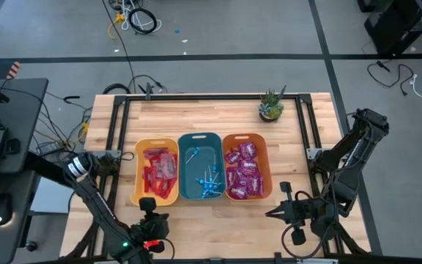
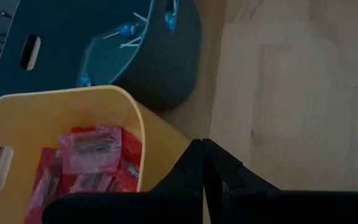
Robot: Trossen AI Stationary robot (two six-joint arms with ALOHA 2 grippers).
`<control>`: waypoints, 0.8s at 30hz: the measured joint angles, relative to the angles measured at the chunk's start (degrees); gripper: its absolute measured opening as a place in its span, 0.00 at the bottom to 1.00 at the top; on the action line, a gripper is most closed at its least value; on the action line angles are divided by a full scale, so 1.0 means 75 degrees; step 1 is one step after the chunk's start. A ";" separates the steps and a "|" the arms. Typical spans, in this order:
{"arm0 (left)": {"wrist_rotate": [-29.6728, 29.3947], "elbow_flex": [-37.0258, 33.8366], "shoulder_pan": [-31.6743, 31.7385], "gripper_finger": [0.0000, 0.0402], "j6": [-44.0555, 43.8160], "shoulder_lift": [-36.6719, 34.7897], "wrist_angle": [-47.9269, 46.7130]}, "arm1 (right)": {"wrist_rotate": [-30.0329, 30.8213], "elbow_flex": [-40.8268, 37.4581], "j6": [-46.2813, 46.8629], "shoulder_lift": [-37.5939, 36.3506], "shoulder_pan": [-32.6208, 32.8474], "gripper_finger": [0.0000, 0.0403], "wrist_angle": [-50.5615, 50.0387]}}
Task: Sort candy
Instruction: Adjust the colored bins
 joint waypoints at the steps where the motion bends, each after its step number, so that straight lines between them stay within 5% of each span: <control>1: -0.0024 -0.0094 0.0000 0.00 -0.0001 0.0000 0.0052 | 0.0002 0.0000 -0.0003 0.0000 0.0000 0.00 0.0001; 24: -0.0271 -0.1105 0.0015 0.00 -0.0820 0.0000 -0.0136 | 0.0034 0.0000 -0.0009 0.0003 -0.0020 0.00 0.0016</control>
